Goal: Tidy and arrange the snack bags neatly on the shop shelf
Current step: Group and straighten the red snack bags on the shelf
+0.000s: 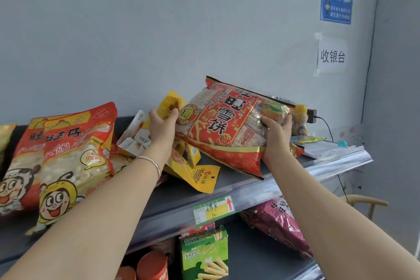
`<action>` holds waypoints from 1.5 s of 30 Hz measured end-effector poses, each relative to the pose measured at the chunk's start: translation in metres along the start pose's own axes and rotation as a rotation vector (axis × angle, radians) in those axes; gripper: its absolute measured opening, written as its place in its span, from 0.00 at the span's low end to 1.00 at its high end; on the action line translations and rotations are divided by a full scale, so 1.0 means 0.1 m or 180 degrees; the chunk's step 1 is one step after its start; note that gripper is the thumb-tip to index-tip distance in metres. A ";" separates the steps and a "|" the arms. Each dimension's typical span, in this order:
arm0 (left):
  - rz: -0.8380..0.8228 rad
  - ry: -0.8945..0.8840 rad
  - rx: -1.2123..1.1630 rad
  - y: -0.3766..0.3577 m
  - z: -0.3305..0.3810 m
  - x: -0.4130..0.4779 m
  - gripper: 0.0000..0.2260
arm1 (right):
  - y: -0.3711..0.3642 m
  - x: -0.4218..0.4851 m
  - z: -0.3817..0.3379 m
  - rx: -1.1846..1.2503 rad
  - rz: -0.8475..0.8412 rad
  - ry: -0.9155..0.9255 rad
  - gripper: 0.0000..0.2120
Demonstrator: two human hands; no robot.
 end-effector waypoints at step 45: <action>0.2994 -0.0754 0.1067 8.50 1.84 -0.65 0.23 | -3.88 -7.13 2.54 -0.0615 -0.2521 -0.0574 0.19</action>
Point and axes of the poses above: each hand's wrist, its own x-axis towards the middle knuckle, its own y-axis out of the back of the hand, z = x × y, the point moved 10 cm from there along x, towards the middle knuckle, and after that the axes turned 11 degrees about z, right-handed, at the moved point
